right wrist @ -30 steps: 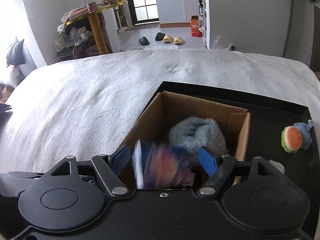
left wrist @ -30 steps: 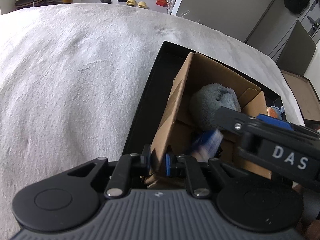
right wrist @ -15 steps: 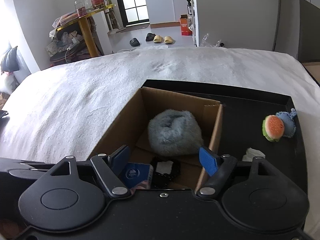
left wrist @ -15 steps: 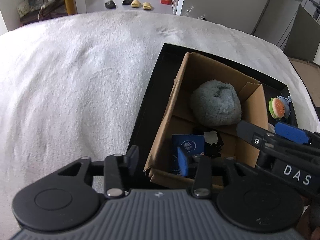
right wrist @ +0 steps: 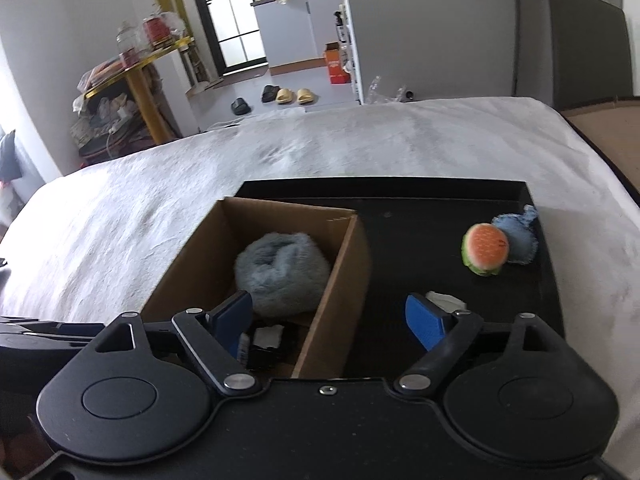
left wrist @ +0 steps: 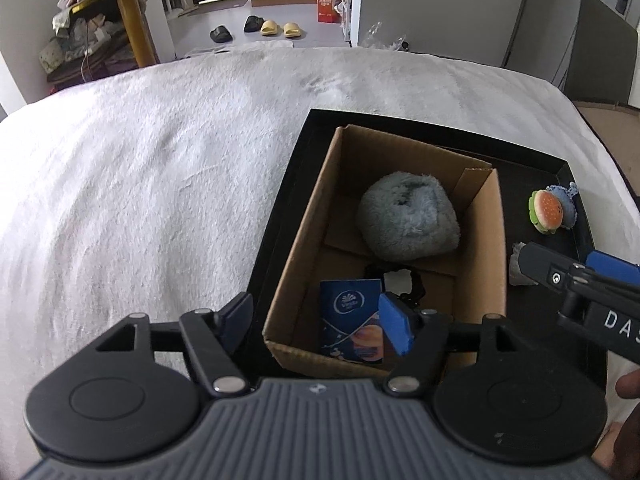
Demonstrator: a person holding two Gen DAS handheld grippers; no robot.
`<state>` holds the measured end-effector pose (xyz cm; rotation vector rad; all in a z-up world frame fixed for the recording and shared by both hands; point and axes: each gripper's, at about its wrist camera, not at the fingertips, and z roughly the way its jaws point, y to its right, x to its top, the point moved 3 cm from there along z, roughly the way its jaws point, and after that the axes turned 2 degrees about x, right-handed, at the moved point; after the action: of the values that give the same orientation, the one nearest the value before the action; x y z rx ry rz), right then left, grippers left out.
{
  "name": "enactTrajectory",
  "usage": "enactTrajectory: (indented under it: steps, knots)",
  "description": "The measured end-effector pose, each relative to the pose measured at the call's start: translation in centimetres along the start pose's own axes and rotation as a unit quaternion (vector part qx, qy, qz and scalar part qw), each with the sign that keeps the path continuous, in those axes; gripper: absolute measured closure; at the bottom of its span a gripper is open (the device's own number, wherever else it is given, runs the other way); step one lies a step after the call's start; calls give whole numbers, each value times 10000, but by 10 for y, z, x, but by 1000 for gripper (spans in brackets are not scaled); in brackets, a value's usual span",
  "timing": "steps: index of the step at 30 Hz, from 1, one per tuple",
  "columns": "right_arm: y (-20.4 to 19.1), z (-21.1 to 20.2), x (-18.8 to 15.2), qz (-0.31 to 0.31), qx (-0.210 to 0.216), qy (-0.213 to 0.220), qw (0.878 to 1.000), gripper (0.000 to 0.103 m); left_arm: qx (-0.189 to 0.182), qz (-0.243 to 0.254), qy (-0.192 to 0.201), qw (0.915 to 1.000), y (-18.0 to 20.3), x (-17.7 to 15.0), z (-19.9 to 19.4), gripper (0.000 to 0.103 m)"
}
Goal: Organize soft objects
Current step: 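Move the right gripper to the crumpled white paper and grasp it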
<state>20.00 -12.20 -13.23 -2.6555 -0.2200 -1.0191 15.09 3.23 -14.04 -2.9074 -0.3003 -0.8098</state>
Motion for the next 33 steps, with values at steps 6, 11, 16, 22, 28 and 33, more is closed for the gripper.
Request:
enactTrajectory:
  steps: [6, 11, 16, 22, 28, 33]
  knots:
    - [21, -1, -5, 215, -21, 31, 9998, 18, 166, 154, 29, 9997, 12, 3, -5, 30]
    - [35, 3, -6, 345, -35, 47, 9994, 18, 324, 218, 12, 9992, 19, 5, -3, 30]
    - [53, 13, -15, 494, -40, -72, 9987, 18, 537, 342, 12, 9980, 24, 6, 2, 28]
    - [75, 30, -24, 759, -114, -79, 9970, 18, 873, 549, -62, 9946, 25, 10, 13, 28]
    - [87, 49, -32, 850, -122, -91, 9963, 18, 1116, 637, -103, 9917, 29, 17, 24, 27]
    - [92, 62, -37, 800, -83, -88, 9967, 19, 1315, 844, -109, 9877, 41, 23, 34, 27]
